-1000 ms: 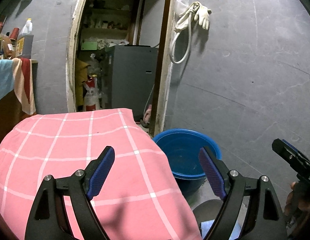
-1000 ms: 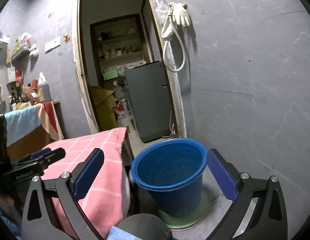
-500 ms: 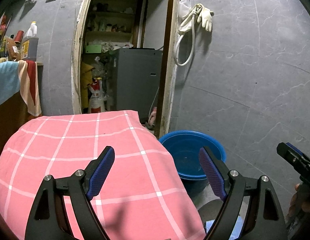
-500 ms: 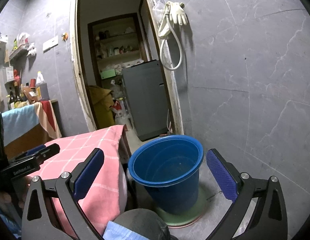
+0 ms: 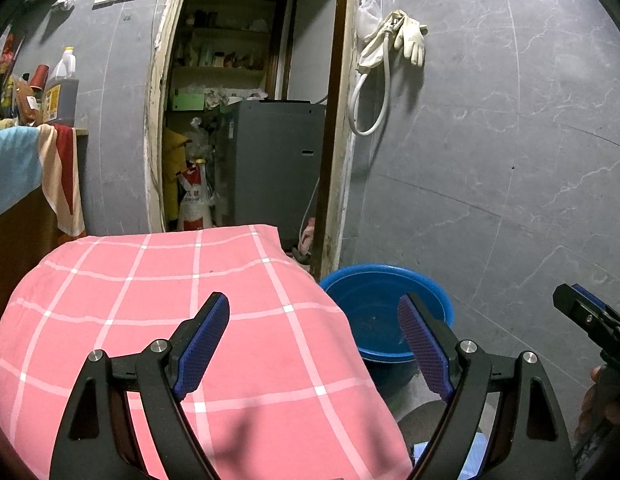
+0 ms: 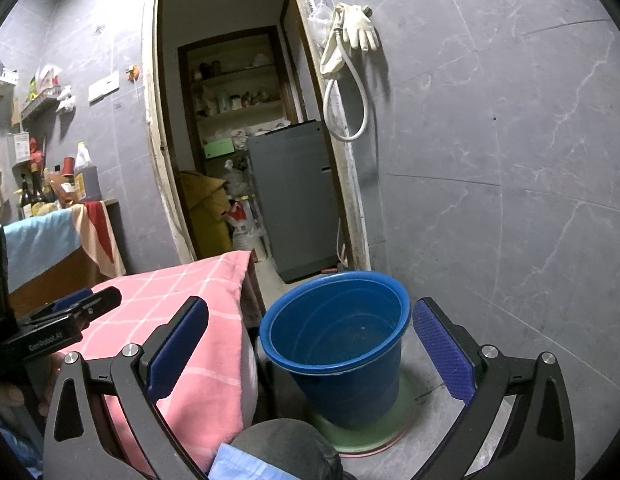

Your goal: Collect trash

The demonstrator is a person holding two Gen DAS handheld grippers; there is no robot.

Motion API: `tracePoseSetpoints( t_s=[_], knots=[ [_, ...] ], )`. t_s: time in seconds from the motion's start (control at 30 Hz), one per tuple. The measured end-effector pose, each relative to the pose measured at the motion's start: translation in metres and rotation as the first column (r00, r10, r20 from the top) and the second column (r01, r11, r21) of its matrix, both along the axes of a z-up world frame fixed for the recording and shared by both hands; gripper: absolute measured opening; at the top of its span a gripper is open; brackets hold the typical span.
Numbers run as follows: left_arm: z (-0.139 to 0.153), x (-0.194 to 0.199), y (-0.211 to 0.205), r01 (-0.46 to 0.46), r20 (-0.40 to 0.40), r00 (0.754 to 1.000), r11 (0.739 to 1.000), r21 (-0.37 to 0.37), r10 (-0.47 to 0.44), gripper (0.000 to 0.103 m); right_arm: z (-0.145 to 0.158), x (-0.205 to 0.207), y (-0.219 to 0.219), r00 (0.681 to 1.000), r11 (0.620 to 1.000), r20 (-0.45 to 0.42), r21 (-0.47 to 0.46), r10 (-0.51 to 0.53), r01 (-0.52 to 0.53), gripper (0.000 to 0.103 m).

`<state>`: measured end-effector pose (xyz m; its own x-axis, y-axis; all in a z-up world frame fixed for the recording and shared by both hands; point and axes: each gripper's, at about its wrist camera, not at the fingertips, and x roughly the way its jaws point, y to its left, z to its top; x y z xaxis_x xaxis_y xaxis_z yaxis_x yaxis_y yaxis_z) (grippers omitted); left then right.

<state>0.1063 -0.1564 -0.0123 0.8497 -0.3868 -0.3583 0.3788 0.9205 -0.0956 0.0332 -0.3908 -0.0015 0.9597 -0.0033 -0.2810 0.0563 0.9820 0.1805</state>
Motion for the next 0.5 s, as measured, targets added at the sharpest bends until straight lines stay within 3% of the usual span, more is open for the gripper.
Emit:
tracePoseSetpoints(
  t_s=[0.5],
  knots=[
    [-0.0003,-0.0007,0.0031,0.002,0.0,1.0,1.0,-0.001,-0.002,0.082,0.0001,-0.0004,0.0024,1.0,1.0,-0.001,0.0,-0.002,0.002,0.103]
  ],
)
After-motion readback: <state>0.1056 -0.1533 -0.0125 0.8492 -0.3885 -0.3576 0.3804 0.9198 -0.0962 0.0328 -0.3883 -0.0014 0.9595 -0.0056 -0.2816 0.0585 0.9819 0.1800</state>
